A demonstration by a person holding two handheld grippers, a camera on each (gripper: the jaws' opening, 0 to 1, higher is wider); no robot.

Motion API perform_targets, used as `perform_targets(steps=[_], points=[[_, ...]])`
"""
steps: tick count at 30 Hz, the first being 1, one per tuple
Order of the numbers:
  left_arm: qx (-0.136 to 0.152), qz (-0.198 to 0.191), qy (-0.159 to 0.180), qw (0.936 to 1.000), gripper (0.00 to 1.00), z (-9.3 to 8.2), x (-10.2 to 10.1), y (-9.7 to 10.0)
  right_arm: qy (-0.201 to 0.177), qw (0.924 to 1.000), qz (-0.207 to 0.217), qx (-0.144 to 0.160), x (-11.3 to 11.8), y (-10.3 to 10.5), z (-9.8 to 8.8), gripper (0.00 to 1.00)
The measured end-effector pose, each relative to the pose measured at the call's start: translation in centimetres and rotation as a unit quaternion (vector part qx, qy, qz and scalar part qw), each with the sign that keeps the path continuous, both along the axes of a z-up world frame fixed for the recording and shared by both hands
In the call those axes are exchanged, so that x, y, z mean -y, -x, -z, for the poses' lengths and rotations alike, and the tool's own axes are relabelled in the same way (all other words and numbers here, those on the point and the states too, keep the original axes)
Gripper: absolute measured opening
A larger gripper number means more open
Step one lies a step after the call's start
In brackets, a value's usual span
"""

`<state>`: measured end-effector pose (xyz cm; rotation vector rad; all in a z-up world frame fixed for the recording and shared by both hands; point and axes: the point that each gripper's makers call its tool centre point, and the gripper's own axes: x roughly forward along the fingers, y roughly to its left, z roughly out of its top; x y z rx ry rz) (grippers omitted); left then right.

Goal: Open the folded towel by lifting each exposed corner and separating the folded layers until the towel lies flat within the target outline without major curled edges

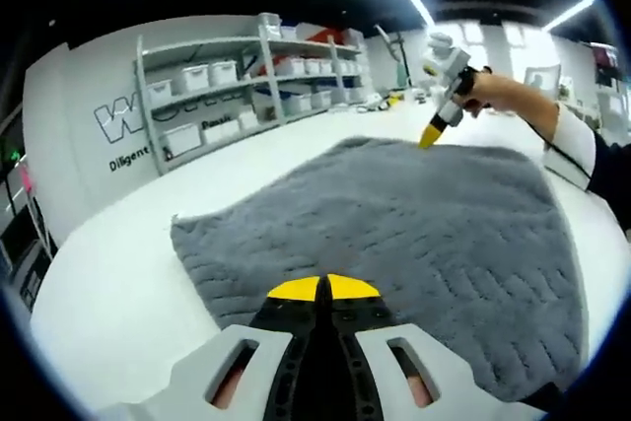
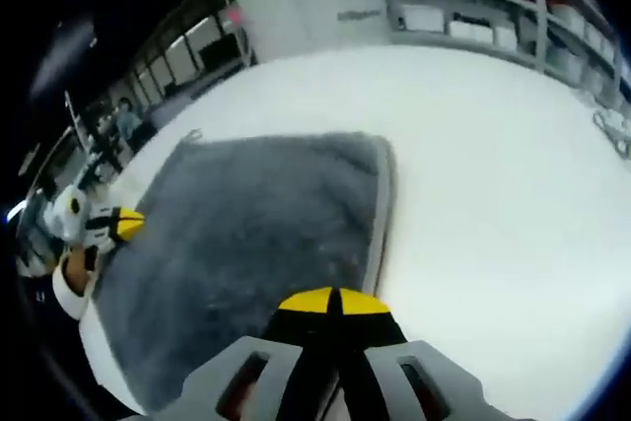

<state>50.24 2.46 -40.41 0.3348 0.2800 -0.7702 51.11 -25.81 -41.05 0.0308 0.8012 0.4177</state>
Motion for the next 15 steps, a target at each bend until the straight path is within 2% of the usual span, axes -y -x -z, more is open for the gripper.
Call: perform_targets(steps=[3,5,6,8,9,11,13,15], points=[[0.014,-0.011,-0.004,0.9998,0.01,-0.2,-0.2,-0.3,0.007,0.9978,0.027,0.061,1.4,-1.0,-1.9,0.00],[0.045,-0.020,-0.023,0.9985,0.01,-0.4,-0.3,-0.6,-0.009,0.9930,0.017,0.117,1.5,-1.7,-3.6,0.00],[0.047,-0.021,-0.026,0.9983,0.01,-0.3,-0.2,-0.5,-0.026,0.9913,0.018,0.127,1.4,-1.7,-4.1,0.00],[0.054,-0.022,-0.033,0.9978,0.01,-0.3,0.0,-0.3,-0.059,0.9899,0.023,0.127,1.3,-1.6,-4.4,0.00],[0.058,-0.022,-0.037,0.9974,0.01,-0.4,0.0,-0.2,-0.069,0.9876,0.024,0.139,1.3,-1.8,-4.7,0.00],[0.065,-0.023,-0.041,0.9968,0.01,-0.4,-0.2,-0.2,-0.066,0.9879,0.025,0.138,1.3,-1.9,-4.5,0.00],[0.069,-0.023,-0.043,0.9964,0.01,-0.5,-0.4,-0.3,-0.048,0.9897,0.021,0.133,1.3,-1.9,-3.9,0.00],[0.070,-0.025,-0.039,0.9965,0.01,-0.5,-0.7,-0.3,-0.011,0.9913,0.007,0.131,1.2,-1.8,-2.9,0.01]])
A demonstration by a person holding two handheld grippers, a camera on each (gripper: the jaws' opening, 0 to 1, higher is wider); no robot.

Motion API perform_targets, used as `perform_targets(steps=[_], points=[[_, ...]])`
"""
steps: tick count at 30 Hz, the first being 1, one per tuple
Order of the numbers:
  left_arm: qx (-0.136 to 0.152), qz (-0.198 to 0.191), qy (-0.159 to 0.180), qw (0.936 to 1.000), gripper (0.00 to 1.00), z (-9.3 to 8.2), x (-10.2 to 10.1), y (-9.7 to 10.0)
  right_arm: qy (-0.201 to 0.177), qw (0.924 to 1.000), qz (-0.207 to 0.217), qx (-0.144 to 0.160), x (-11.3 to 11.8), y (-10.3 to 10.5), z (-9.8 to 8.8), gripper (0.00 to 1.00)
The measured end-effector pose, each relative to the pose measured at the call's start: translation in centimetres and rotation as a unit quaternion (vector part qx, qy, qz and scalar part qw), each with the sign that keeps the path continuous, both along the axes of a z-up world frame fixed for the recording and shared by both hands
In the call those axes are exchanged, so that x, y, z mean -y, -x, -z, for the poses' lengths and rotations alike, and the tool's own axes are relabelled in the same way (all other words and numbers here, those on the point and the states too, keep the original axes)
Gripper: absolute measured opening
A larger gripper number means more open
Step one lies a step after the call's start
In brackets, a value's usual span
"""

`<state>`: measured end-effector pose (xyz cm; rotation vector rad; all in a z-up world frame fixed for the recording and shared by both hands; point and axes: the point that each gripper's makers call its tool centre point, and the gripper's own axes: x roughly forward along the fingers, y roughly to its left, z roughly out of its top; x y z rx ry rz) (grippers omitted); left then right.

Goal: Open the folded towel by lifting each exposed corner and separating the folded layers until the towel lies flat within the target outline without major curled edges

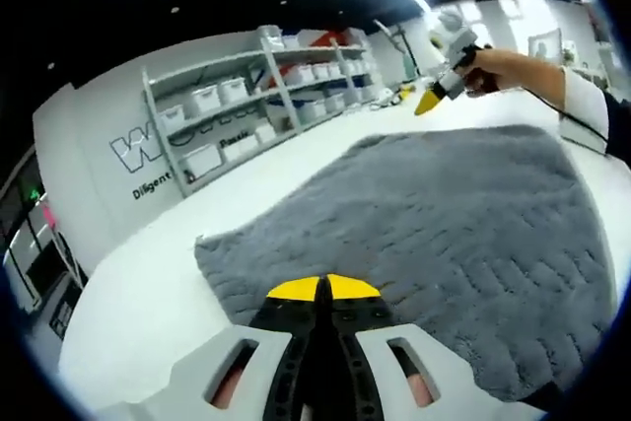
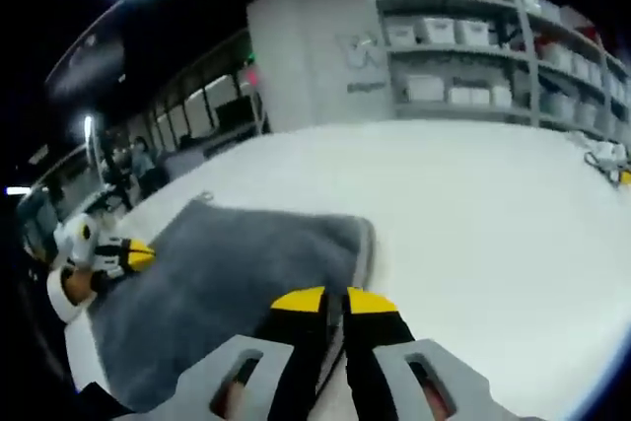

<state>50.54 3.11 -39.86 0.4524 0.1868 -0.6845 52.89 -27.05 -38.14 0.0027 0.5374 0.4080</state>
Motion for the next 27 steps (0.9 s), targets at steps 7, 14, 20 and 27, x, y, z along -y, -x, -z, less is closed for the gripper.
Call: perform_targets(steps=[7,14,20,27], points=[[-0.026,0.021,0.086,0.9957,0.07,-1.3,0.3,0.5,0.046,0.9985,-0.020,-0.022,-0.9,-0.2,2.7,0.07],[-0.020,0.033,0.105,0.9937,0.16,-1.9,0.4,0.5,0.048,0.9982,-0.025,-0.027,-1.4,-0.1,3.2,0.00],[-0.033,0.050,0.157,0.9858,0.18,-2.8,0.7,0.6,0.018,0.9988,-0.045,-0.004,-2.9,0.4,1.3,0.00],[-0.009,0.072,0.215,0.9739,0.22,-5.4,1.0,0.9,-0.073,0.9938,-0.076,0.035,-6.0,0.6,-1.7,0.00]])
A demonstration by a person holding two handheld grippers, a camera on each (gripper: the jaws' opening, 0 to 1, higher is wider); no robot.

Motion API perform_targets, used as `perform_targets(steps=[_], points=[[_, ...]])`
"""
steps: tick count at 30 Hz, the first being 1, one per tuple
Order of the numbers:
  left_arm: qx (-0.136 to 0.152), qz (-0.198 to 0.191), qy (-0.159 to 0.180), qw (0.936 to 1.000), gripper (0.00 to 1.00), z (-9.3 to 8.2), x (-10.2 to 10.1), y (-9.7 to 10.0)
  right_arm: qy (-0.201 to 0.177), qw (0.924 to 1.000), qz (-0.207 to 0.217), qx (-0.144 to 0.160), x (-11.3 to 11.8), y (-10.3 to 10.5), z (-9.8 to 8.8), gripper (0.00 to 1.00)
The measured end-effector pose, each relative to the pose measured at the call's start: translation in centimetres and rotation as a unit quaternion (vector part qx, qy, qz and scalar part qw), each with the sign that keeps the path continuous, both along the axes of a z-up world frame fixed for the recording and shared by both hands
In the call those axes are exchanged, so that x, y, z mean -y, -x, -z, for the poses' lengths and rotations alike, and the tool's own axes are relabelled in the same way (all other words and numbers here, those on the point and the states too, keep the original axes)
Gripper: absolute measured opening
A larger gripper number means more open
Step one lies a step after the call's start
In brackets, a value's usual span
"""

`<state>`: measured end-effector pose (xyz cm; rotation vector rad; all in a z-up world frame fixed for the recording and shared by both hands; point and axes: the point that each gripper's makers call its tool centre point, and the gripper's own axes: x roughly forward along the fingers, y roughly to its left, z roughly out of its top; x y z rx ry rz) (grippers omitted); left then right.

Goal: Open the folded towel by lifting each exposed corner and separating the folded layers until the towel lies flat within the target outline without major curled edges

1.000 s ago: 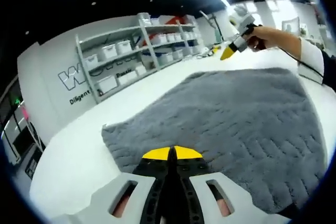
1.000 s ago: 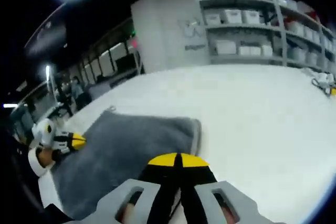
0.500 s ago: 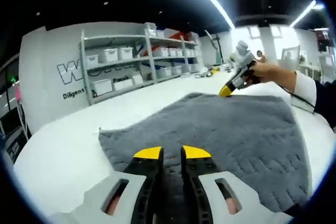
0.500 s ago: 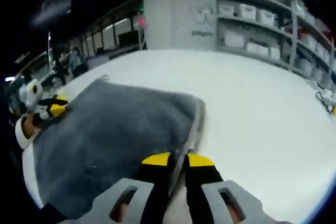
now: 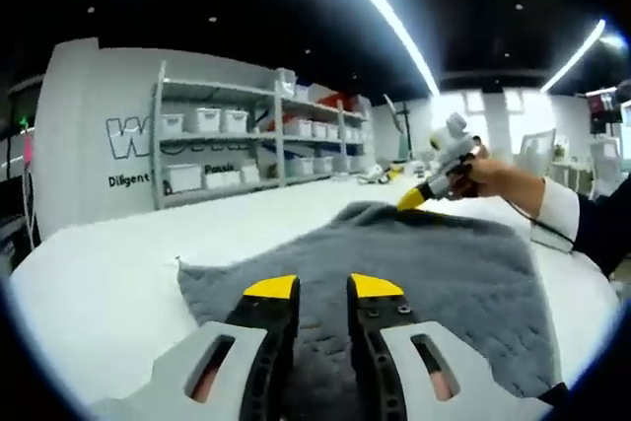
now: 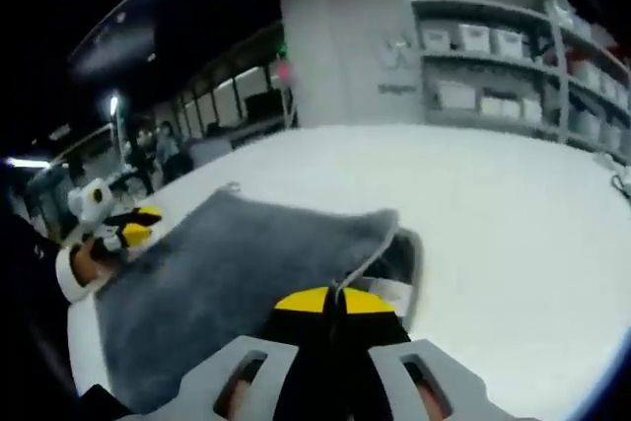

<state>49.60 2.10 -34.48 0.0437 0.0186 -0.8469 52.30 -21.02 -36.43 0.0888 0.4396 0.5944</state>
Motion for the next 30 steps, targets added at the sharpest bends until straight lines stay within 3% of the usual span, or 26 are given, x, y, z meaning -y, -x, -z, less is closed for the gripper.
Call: perform_targets(steps=[4,7,12,17,23,26,30], points=[[-0.008,0.027,0.055,0.9981,0.26,-1.5,0.5,0.7,-0.072,0.9967,-0.026,0.024,-3.0,0.3,-2.3,0.00],[-0.023,0.061,0.110,0.9918,0.31,-2.8,0.9,1.6,-0.116,0.9921,-0.038,0.031,-4.6,0.8,-3.6,0.00],[-0.055,0.078,0.159,0.9826,0.39,-3.7,0.8,1.3,-0.171,0.9824,-0.063,0.039,-7.2,1.5,-5.0,0.00],[-0.074,0.079,0.176,0.9784,0.46,-3.7,0.7,0.7,-0.187,0.9784,-0.073,0.050,-8.6,1.9,-5.4,0.00],[-0.092,0.102,0.215,0.9668,0.58,-4.6,1.2,1.3,-0.213,0.9716,-0.091,0.050,-10.3,2.4,-5.7,0.00],[-0.099,0.110,0.233,0.9610,0.57,-4.9,1.2,1.7,-0.203,0.9718,-0.102,0.063,-11.3,2.7,-5.9,0.00],[-0.109,0.109,0.235,0.9596,0.55,-4.6,1.4,1.7,-0.171,0.9727,-0.122,0.099,-13.1,3.4,-6.7,0.00]])
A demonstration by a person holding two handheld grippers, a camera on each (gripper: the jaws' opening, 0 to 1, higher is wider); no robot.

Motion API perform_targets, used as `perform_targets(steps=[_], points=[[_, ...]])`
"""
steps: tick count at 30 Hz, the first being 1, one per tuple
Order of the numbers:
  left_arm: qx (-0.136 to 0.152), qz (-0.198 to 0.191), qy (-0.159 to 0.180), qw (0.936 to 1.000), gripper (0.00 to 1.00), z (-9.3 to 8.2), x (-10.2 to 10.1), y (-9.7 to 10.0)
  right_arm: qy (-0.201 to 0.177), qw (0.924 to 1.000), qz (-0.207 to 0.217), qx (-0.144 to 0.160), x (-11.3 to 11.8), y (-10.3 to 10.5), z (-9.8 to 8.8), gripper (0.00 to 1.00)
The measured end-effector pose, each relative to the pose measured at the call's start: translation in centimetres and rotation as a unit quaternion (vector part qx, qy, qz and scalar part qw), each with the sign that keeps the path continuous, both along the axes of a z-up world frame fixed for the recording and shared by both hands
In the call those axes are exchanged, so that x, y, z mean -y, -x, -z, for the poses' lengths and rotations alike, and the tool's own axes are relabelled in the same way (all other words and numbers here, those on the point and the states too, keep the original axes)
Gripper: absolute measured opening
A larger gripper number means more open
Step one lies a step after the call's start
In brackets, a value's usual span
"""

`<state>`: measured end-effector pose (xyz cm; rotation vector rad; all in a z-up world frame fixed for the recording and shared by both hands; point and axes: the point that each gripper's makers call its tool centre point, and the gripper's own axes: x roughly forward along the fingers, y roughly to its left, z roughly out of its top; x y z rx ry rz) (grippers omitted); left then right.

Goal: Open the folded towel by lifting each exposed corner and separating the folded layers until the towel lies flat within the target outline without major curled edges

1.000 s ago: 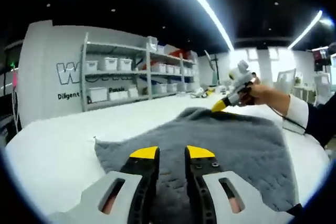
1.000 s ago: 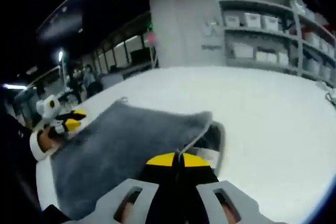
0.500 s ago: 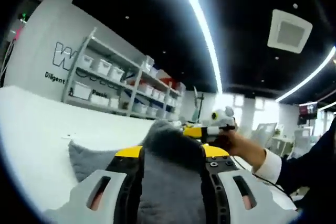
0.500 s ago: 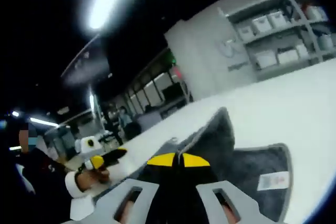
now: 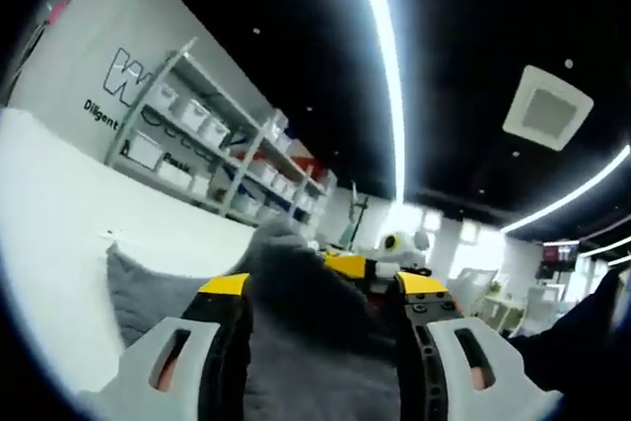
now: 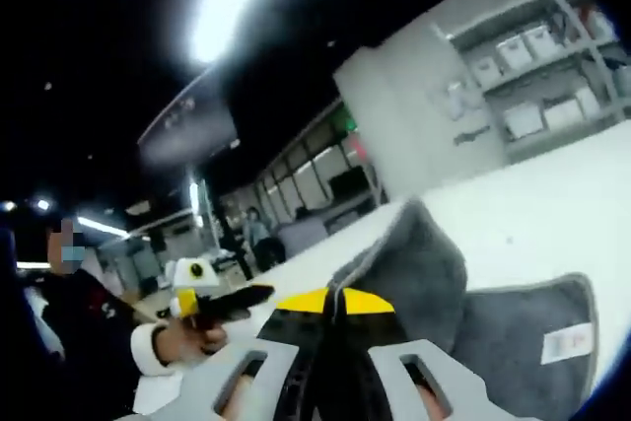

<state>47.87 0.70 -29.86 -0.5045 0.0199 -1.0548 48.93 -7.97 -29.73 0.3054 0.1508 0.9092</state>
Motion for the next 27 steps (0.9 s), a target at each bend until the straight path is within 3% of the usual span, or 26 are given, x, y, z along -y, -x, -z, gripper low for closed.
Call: perform_targets(steps=[4,7,10,14,19,22,25,27], points=[[-0.009,0.004,0.010,0.9999,0.55,-0.2,-0.2,-0.1,0.044,0.9975,0.003,0.055,-2.0,0.8,-0.6,0.00],[-0.014,0.005,0.025,0.9996,0.55,-0.5,-0.4,0.0,0.083,0.9936,0.013,0.075,-2.9,1.0,-0.3,0.00],[-0.022,0.003,0.030,0.9993,0.55,-0.3,-0.1,0.7,0.143,0.9814,0.030,0.124,-3.8,1.1,0.1,0.00],[-0.026,-0.024,0.005,0.9994,0.55,0.6,-0.2,0.3,0.202,0.9682,0.028,0.145,-5.1,1.1,1.5,0.00],[-0.035,-0.038,-0.002,0.9987,0.52,1.0,-0.7,-0.1,0.258,0.9504,0.021,0.172,-6.5,1.1,2.8,0.00],[-0.042,-0.037,-0.012,0.9984,0.50,1.5,-0.6,-0.2,0.293,0.9329,0.019,0.209,-7.0,1.0,3.2,0.00],[-0.039,-0.036,-0.025,0.9983,0.49,1.7,-0.4,-0.3,0.334,0.9076,0.005,0.255,-7.9,1.5,3.6,0.00],[-0.052,-0.039,-0.034,0.9973,0.49,2.1,-0.4,-0.5,0.356,0.8957,0.011,0.267,-8.1,1.5,3.9,0.00]])
